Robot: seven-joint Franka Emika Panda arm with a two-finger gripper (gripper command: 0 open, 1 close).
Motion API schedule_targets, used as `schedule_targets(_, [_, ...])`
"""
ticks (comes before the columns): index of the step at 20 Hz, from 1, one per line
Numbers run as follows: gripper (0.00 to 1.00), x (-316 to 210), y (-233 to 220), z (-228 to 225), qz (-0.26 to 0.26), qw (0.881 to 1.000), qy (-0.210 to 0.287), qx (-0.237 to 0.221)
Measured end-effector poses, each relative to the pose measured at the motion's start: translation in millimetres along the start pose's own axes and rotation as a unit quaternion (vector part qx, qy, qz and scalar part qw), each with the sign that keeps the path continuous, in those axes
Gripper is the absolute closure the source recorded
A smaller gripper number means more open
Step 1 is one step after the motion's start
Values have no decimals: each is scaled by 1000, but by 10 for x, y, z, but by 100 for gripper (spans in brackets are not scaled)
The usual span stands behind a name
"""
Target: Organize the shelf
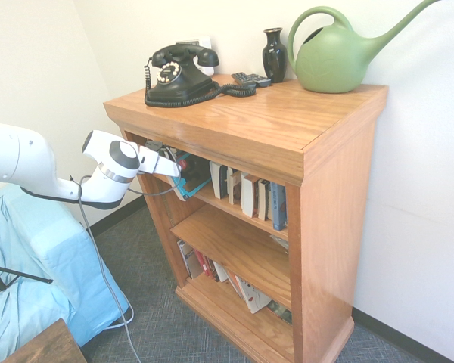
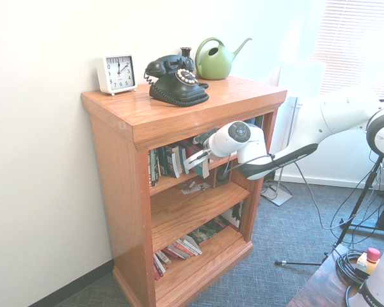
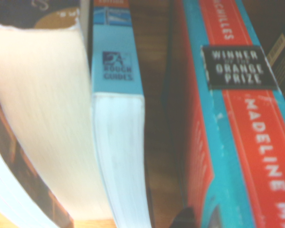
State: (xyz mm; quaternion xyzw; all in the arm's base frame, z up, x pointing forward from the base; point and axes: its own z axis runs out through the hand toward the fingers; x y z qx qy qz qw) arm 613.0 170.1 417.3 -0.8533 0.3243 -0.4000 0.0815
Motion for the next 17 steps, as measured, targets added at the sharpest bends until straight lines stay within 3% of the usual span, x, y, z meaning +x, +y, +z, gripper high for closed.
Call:
schedule_targets(8, [0, -7, 27, -97, -1, 1000, 2, 5])
schedule_targets(17, [0, -177, 464, -416, 3, 1000, -19, 16])
